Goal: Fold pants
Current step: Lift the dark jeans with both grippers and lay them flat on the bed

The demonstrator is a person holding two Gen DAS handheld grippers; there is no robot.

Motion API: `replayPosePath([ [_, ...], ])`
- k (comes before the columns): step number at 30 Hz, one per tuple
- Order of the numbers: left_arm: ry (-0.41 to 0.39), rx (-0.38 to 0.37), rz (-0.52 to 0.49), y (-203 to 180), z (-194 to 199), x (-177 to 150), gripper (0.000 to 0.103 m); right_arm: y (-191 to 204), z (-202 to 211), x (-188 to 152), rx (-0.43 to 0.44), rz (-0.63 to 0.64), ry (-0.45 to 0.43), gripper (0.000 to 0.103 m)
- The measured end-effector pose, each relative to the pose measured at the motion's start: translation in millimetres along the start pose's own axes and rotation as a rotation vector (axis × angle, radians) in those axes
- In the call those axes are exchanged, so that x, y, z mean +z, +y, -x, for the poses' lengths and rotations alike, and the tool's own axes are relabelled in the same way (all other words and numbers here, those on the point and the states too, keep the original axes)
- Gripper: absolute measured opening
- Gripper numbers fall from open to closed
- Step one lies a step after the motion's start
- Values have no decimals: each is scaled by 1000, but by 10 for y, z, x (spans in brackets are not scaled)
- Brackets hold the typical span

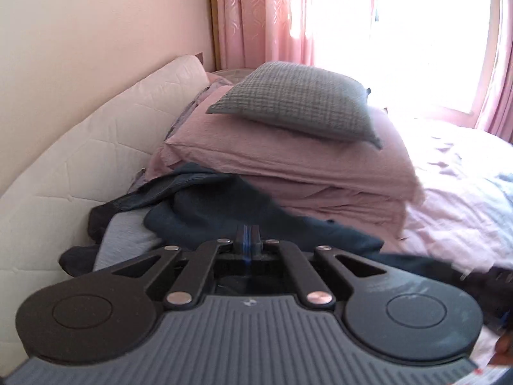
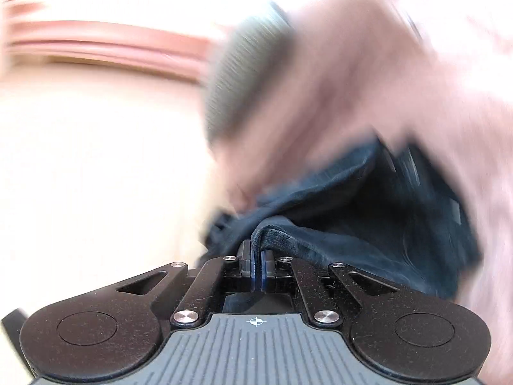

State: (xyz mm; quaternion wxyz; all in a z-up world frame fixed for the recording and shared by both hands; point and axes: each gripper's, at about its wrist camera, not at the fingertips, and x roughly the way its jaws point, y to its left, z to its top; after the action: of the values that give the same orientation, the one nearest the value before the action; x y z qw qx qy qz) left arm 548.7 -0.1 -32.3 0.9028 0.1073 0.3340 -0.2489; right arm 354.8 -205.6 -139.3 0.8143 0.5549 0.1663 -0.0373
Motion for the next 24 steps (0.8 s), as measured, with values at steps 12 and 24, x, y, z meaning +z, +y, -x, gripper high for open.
replayPosePath([
  [12,35,-170,11,-1594,710,-423,0,587,2798,1045,33,395,-546,0],
  [24,377,-396,-128,-3953,1061,-1954,19,-1495,4396,1042,-697,251,-54,83],
])
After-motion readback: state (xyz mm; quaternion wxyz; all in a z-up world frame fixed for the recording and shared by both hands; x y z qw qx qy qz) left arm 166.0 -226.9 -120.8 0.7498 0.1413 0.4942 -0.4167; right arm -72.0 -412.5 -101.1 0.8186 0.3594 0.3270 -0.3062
